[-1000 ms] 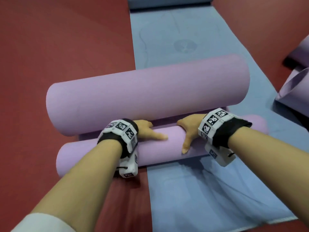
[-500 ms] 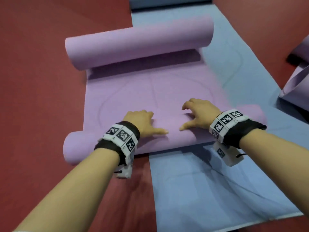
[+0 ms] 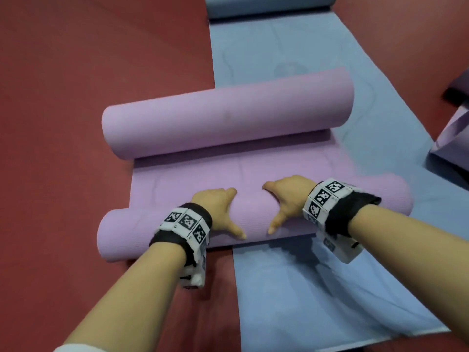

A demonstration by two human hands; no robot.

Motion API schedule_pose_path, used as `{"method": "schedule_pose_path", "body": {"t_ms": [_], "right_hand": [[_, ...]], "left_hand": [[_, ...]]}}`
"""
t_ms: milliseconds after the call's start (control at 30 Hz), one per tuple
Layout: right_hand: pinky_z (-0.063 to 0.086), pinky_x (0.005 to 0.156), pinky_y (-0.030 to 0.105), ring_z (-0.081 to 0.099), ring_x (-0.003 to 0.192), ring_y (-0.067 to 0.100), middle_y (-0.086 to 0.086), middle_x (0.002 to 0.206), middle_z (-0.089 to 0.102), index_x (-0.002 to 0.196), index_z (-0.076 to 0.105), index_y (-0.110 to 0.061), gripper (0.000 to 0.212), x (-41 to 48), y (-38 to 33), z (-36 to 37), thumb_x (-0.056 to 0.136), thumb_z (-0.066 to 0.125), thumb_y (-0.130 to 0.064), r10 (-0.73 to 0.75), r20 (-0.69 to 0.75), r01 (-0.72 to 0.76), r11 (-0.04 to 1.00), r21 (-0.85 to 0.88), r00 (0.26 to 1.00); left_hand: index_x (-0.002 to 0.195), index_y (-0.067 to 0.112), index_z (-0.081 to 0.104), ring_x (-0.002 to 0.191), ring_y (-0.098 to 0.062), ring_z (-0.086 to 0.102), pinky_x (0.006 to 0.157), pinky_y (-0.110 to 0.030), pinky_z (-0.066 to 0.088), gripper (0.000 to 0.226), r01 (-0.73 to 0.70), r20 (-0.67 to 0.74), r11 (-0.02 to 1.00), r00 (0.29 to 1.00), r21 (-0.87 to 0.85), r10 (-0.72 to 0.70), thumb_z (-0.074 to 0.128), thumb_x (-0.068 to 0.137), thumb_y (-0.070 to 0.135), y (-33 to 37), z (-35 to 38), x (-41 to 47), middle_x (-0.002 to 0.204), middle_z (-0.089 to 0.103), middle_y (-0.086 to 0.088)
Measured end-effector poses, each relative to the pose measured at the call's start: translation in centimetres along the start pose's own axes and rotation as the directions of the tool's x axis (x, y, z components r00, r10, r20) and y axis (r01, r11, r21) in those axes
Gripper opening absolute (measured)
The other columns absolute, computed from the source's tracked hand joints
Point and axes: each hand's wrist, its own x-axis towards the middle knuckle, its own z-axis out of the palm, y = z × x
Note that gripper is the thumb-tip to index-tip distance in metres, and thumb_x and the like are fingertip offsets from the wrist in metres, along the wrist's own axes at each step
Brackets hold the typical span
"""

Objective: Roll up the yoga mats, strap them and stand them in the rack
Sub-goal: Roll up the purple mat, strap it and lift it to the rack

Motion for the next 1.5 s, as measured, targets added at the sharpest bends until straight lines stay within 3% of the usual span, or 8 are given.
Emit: {"method": "schedule_pose_path", "body": {"t_ms": [100, 233, 500, 667, 900, 1133, 1367, 1500], "right_hand": [[0.041, 0.098, 0.039, 0.051, 0.116, 0.027, 0.006, 0.126, 0.054, 0.130, 0.046, -0.022, 0.104, -0.1, 0.6, 0.6, 0.046, 0.069, -0.079, 0.051, -0.155, -0.050, 0.999, 0.008, 0.987], [0.039, 0.092, 0.040, 0.052, 0.108, 0.032, 0.011, 0.120, 0.054, 0.122, 0.054, -0.010, 0.073, 0.0, 0.9, 0.9, 0.076, 0.057, -0.067, 0.100, -0.451, -0.075, 0.994, 0.075, 0.887], [0.038, 0.092, 0.039, 0.048, 0.107, 0.026, 0.006, 0.117, 0.050, 0.117, 0.042, -0.009, 0.102, 0.6, -0.9, 1.0, 0.046, 0.072, -0.076, 0.047, -0.340, -0.142, 0.955, -0.260, 0.939], [0.037, 0.093, 0.037, 0.055, 0.103, 0.025, 0.004, 0.112, 0.056, 0.111, 0.046, -0.011, 0.087, 0.2, -1.0, 0.1, 0.054, 0.072, -0.072, 0.009, -0.349, -0.111, 0.956, -0.272, 0.937], [0.050, 0.077, 0.036, 0.062, 0.089, 0.030, 0.008, 0.097, 0.066, 0.100, 0.051, -0.012, 0.089, 0.4, -0.5, -0.6, 0.044, 0.072, -0.079, -0.028, -0.021, 0.026, 0.997, -0.069, 0.999], [0.048, 0.078, 0.031, 0.061, 0.091, 0.026, 0.003, 0.100, 0.066, 0.105, 0.056, -0.015, 0.084, 1.3, -0.6, -1.5, 0.046, 0.077, -0.072, -0.012, 0.061, 0.008, 0.998, 0.066, 0.998], [0.045, 0.092, 0.033, 0.057, 0.107, 0.026, 0.005, 0.118, 0.062, 0.125, 0.048, -0.015, 0.096, 1.3, 0.1, -0.5, 0.050, 0.080, -0.065, 0.021, 0.079, -0.037, 0.976, 0.213, 0.997], [0.042, 0.096, 0.033, 0.052, 0.112, 0.025, 0.006, 0.126, 0.053, 0.126, 0.050, -0.014, 0.092, 1.2, 0.6, -0.8, 0.054, 0.080, -0.062, 0.035, 0.006, -0.035, 0.971, 0.238, 0.999]], "left_hand": [[0.141, 0.025, 0.034, 0.127, -0.029, 0.036, 0.107, -0.038, 0.027, 0.113, 0.079, -0.117, 0.995, 0.991, 0.058, -0.072, 0.064, 0.049, 0.082, -0.3, 0.4, -0.4, 0.139, 0.038, -0.012], [0.123, 0.014, 0.049, 0.108, -0.030, 0.046, 0.087, -0.039, 0.034, 0.082, 0.206, -0.436, 0.977, 0.886, 0.056, -0.161, 0.053, 0.069, 0.076, -0.4, -0.7, -1.1, 0.118, 0.049, -0.011], [0.130, 0.005, 0.033, 0.110, -0.028, 0.044, 0.095, -0.038, 0.032, 0.114, 0.149, -0.310, 0.957, 0.948, 0.247, -0.068, 0.068, 0.050, 0.078, 0.3, 0.3, -0.7, 0.125, 0.043, -0.007], [0.120, 0.011, 0.041, 0.105, -0.027, 0.050, 0.087, -0.035, 0.035, 0.090, 0.128, -0.345, 0.958, 0.938, 0.256, -0.033, 0.073, 0.057, 0.066, 0.2, -0.1, -0.9, 0.120, 0.052, -0.004], [0.106, 0.014, 0.049, 0.096, -0.028, 0.059, 0.076, -0.033, 0.045, 0.086, -0.022, 0.010, 0.993, 1.000, 0.120, 0.021, 0.072, 0.049, 0.074, -1.6, -0.9, -1.7, 0.103, 0.064, -0.005], [0.131, 0.012, 0.052, 0.125, -0.022, 0.046, 0.106, -0.030, 0.031, 0.082, 0.196, 0.287, 0.891, 0.955, -0.411, -0.078, 0.040, 0.081, 0.075, -3.2, -2.7, 1.6, 0.139, 0.050, -0.006], [0.151, 0.019, -0.004, 0.146, -0.028, -0.002, 0.115, -0.046, 0.006, 0.092, 0.284, -0.406, 0.939, 0.848, -0.195, -0.340, 0.043, 0.086, 0.065, -3.7, -5.8, 2.3, 0.158, -0.004, -0.014], [0.150, 0.020, 0.016, 0.146, -0.025, -0.005, 0.115, -0.044, 0.007, 0.095, 0.171, -0.316, 0.978, 0.927, -0.119, -0.201, 0.041, 0.078, 0.076, -2.0, -5.4, 0.5, 0.158, -0.010, -0.010]]}}
